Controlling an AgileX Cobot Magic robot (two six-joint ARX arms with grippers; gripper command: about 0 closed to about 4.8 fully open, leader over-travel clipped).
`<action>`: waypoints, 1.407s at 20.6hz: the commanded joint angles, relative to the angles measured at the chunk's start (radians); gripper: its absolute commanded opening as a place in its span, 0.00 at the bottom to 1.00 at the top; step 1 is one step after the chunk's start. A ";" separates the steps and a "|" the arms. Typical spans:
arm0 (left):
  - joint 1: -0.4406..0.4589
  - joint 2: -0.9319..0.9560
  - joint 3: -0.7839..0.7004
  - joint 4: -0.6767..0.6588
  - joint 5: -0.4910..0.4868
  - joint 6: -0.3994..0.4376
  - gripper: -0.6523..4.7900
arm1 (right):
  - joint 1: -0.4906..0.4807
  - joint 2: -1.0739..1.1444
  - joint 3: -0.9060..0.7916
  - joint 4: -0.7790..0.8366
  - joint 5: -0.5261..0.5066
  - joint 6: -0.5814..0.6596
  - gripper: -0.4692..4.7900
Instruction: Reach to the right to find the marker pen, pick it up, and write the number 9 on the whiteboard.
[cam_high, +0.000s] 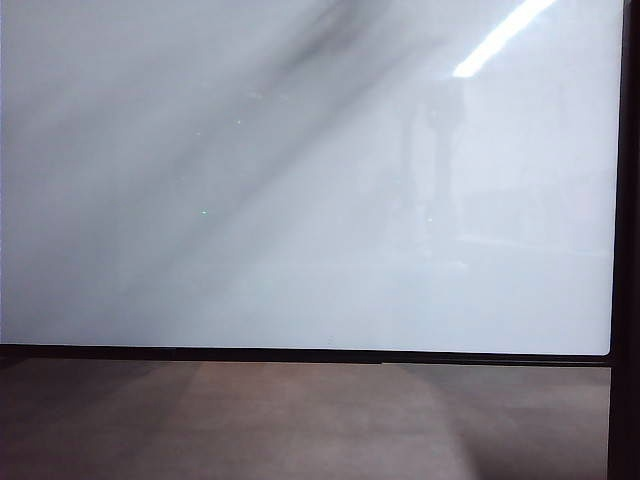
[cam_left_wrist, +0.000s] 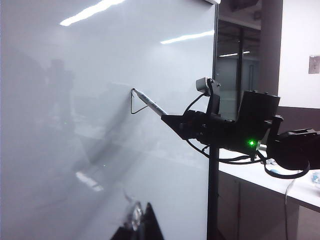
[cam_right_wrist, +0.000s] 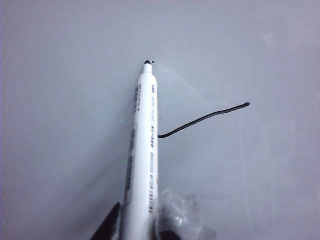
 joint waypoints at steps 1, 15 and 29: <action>-0.001 0.000 0.003 0.014 0.001 0.002 0.11 | 0.000 -0.004 0.005 0.004 -0.002 -0.002 0.08; -0.001 0.000 0.003 0.012 0.001 0.002 0.11 | -0.067 -0.028 0.001 -0.041 0.032 0.017 0.08; -0.001 0.001 0.003 0.012 0.001 0.002 0.11 | -0.121 -0.056 0.000 -0.103 0.002 0.018 0.08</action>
